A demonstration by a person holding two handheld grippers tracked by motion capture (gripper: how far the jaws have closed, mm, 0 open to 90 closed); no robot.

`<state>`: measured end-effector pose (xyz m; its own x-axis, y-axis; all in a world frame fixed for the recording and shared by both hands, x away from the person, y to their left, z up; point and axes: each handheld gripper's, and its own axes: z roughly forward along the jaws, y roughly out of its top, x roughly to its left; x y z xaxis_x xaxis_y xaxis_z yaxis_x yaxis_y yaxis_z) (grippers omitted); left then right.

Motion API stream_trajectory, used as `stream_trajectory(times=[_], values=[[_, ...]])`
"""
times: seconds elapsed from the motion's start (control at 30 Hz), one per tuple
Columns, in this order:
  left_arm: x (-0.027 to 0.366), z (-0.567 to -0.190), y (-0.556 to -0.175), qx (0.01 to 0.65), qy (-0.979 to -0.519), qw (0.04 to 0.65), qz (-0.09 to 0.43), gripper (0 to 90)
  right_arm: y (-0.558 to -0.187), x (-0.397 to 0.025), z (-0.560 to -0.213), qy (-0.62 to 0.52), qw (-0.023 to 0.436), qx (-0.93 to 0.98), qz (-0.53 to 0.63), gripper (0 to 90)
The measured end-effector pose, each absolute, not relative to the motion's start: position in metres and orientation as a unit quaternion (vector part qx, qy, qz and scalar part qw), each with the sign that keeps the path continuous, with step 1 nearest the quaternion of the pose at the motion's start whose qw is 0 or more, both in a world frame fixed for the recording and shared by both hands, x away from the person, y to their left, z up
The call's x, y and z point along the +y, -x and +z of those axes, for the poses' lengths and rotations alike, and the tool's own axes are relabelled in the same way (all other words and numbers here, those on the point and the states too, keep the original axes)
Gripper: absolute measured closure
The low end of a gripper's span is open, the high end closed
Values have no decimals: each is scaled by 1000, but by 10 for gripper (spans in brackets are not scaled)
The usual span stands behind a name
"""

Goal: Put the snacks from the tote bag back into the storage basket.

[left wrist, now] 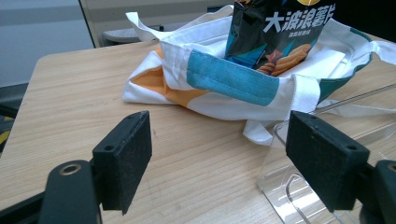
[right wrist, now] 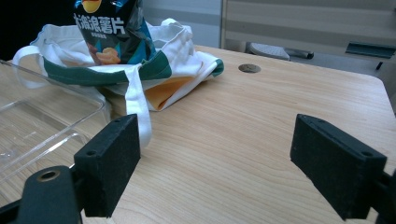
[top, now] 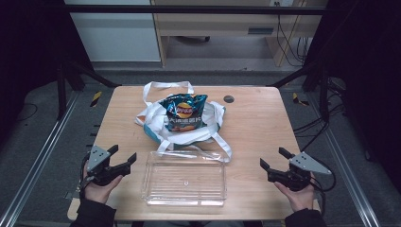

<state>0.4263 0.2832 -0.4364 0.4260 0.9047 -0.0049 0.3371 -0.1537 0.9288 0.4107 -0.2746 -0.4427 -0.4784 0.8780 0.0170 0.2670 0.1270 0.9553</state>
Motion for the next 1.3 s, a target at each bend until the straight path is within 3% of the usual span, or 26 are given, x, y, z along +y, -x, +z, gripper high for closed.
stream_trajectory(times=[1.3], values=[[243,-398,-448,388,-725,491,288,214,-412,-273,-444,-415,299,695,505,163]])
